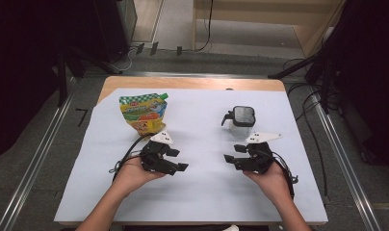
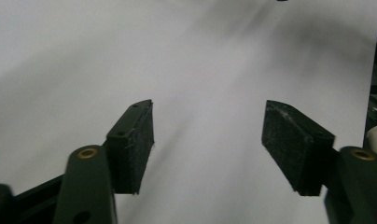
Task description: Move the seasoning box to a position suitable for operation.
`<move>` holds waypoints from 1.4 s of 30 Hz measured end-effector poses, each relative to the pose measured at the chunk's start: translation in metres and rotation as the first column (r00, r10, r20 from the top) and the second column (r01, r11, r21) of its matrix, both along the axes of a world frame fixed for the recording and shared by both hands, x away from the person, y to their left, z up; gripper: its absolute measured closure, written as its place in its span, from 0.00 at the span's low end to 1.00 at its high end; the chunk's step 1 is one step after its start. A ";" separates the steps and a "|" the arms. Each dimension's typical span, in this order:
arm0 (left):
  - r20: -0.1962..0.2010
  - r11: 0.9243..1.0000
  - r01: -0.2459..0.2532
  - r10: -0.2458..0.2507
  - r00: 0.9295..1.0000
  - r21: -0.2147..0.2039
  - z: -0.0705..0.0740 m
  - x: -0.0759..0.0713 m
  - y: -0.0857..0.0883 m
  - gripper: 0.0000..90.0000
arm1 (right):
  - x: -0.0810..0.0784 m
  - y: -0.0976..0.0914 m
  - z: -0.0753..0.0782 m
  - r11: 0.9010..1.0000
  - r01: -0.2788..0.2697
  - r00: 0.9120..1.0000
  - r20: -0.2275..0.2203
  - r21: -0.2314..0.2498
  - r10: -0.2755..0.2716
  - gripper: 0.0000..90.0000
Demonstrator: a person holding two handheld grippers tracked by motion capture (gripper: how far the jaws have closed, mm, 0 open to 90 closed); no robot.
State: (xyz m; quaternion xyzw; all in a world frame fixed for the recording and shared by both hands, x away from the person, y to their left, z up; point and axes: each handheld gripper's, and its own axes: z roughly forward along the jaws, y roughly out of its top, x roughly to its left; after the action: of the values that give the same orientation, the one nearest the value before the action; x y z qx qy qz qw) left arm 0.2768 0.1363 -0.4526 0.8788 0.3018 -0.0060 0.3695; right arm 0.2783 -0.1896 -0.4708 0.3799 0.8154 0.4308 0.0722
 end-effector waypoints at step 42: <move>-0.024 1.000 -0.008 0.007 1.000 -0.015 -0.001 0.008 0.014 0.41 | 0.002 -0.018 0.001 0.997 0.069 0.997 0.025 -0.028 -0.068 0.48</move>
State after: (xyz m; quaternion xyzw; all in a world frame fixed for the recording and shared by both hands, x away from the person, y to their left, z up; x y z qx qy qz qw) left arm 0.2847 0.1503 -0.4538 0.8748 0.3095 -0.0176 0.3724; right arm 0.2806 -0.2076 -0.4695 0.4013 0.8070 0.4209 0.1023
